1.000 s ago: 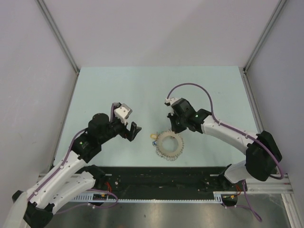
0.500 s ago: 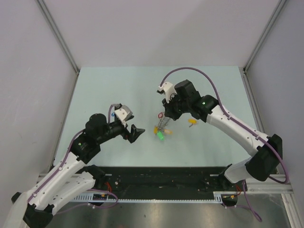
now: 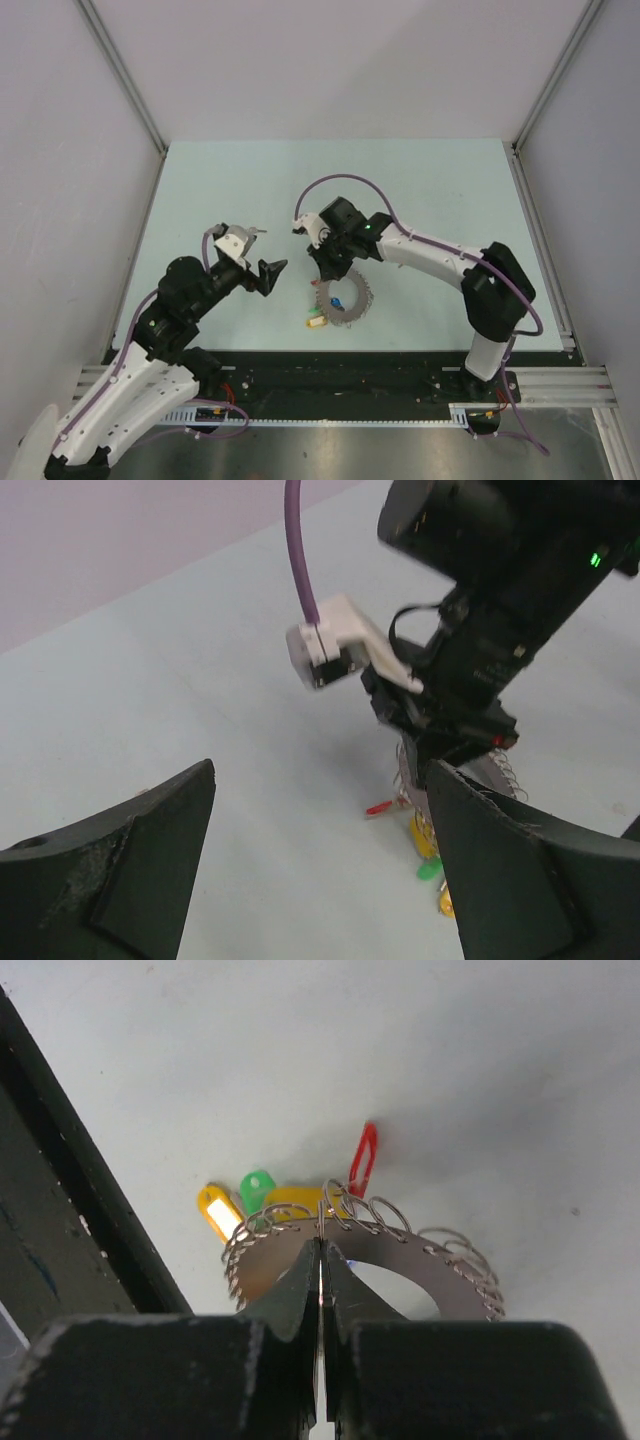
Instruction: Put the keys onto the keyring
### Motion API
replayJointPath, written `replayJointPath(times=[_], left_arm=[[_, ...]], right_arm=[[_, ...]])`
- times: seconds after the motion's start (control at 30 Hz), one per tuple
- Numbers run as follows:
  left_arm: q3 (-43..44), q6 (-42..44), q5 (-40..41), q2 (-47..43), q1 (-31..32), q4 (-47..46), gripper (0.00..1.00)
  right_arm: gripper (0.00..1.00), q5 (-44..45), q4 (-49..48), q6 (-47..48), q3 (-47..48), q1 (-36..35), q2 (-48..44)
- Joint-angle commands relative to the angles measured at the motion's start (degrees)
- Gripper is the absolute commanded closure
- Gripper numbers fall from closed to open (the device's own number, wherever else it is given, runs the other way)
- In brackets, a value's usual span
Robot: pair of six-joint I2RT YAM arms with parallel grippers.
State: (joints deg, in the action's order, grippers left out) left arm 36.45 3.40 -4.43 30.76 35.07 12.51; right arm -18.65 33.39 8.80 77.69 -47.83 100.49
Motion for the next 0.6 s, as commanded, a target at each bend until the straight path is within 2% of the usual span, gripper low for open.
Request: replayJointPath(times=[0.0, 0.13, 0.3, 0.4, 0.57], left_arm=[[-1.0, -0.5, 6.4, -3.0, -0.3, -1.8, 0.09], [-0.9, -0.6, 6.6, -3.2, -0.4, -1.5, 0.09], [-0.8, -0.5, 6.5, -2.6, -0.5, -1.1, 0.10], [-0.6, -0.6, 5.9, -2.0, -1.0, -0.9, 0.09], [-0.5, -0.9, 5.0, -1.1, -1.7, -0.8, 0.09]], right_arm=[[0.96, -1.2, -6.7, -1.5, 1.0, -2.3, 4.4], [0.86, 0.3, -9.3, -2.7, 1.4, -5.2, 7.4], [0.59, 7.4, -7.8, -6.1, 1.1, -6.5, 3.1], [0.54, 12.9, -8.1, -10.1, -1.9, -6.7, -1.5], [0.54, 27.4, -8.8, -20.6, -8.2, -6.6, -4.8]])
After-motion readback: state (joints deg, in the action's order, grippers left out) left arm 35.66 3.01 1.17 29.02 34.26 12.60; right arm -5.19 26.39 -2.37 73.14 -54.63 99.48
